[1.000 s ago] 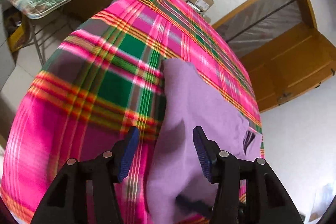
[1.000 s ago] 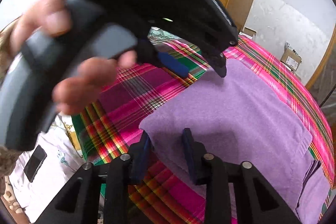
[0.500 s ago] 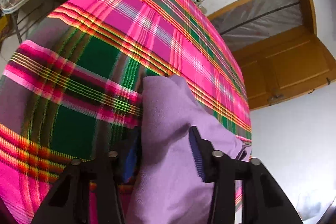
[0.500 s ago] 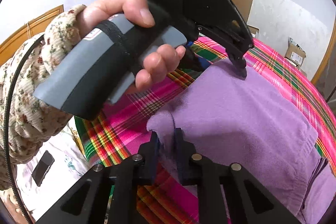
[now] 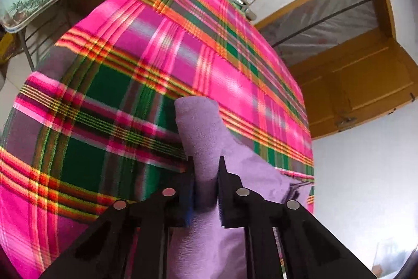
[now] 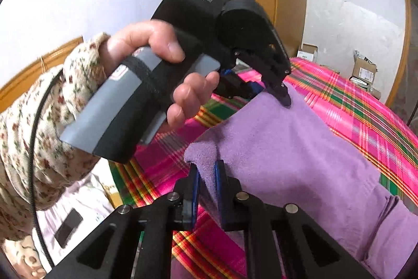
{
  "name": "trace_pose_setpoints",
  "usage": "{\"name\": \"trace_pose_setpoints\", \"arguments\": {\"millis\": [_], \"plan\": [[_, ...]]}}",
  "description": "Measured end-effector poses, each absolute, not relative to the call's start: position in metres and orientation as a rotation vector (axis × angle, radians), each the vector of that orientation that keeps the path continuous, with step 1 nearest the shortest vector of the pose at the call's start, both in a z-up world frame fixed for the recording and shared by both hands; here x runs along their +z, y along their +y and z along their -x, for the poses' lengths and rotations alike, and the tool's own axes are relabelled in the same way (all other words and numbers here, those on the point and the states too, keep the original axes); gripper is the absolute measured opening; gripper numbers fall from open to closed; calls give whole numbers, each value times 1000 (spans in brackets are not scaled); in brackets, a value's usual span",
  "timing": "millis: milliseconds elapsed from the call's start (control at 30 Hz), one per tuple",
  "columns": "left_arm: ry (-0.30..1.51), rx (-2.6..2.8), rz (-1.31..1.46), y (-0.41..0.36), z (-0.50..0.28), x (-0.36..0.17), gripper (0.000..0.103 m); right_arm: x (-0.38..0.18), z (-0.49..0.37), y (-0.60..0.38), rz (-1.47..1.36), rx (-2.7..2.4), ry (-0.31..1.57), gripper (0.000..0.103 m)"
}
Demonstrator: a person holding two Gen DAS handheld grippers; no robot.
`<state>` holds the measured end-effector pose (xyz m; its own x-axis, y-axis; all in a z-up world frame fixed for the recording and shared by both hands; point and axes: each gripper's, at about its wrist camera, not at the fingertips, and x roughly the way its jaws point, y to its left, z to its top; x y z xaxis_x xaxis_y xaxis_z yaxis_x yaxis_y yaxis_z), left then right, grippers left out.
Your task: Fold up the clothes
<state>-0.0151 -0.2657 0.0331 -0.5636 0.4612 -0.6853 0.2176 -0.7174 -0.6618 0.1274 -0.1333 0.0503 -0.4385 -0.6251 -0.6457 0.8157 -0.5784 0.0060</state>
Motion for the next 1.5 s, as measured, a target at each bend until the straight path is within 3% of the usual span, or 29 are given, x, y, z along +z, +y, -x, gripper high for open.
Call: {"name": "trace_pose_setpoints", "arguments": {"millis": [867, 1500], "plan": [[-826, 2539, 1159, -149, 6, 158, 14, 138, -142, -10, -563, -2213, 17, 11], [-631, 2498, 1191, -37, 42, 176, 14, 150, -147, 105, -553, -2318, -192, 11]]}}
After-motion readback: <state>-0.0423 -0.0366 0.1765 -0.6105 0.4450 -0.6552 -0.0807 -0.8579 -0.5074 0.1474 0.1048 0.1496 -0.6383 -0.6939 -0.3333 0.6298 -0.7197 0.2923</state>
